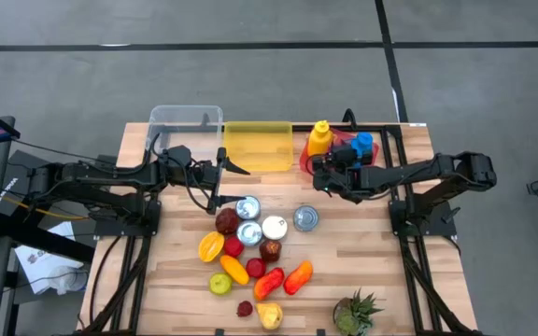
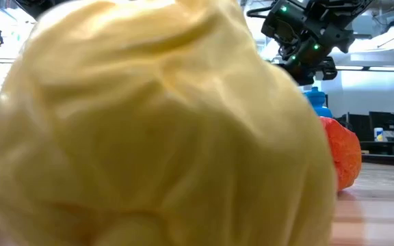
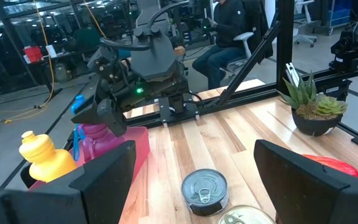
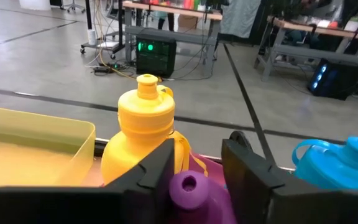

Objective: Pick & Place Food Item
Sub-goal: Put the purple water bottle into the pink bin, then put the top dark red apple into the transparent bin

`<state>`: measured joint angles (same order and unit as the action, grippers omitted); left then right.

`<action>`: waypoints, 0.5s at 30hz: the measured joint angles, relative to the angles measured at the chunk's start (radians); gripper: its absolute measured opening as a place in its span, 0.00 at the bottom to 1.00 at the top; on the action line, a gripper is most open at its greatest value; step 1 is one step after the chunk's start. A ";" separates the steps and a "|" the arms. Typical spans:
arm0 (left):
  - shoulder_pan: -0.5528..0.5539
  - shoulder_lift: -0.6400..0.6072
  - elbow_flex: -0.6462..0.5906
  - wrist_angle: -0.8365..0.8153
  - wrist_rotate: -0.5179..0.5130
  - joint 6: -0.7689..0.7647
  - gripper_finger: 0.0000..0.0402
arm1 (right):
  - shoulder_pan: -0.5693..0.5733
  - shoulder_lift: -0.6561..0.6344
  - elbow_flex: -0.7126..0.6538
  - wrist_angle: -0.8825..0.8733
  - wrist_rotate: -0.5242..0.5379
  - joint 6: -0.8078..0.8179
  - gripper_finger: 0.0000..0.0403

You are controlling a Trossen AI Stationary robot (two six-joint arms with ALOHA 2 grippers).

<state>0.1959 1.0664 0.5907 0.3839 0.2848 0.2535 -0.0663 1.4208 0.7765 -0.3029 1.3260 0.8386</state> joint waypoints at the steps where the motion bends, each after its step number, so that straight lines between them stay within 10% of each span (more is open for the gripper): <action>1: 0.000 0.000 0.000 0.000 0.000 0.000 0.79 | 0.008 0.000 0.000 -0.001 0.014 0.000 0.35; 15: 0.000 0.000 0.000 -0.002 0.000 0.000 0.79 | 0.063 -0.001 0.032 0.003 0.135 -0.020 0.71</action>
<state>0.1959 1.0667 0.5907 0.3821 0.2848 0.2538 -0.0037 1.4200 0.8089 -0.2998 1.4613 0.8187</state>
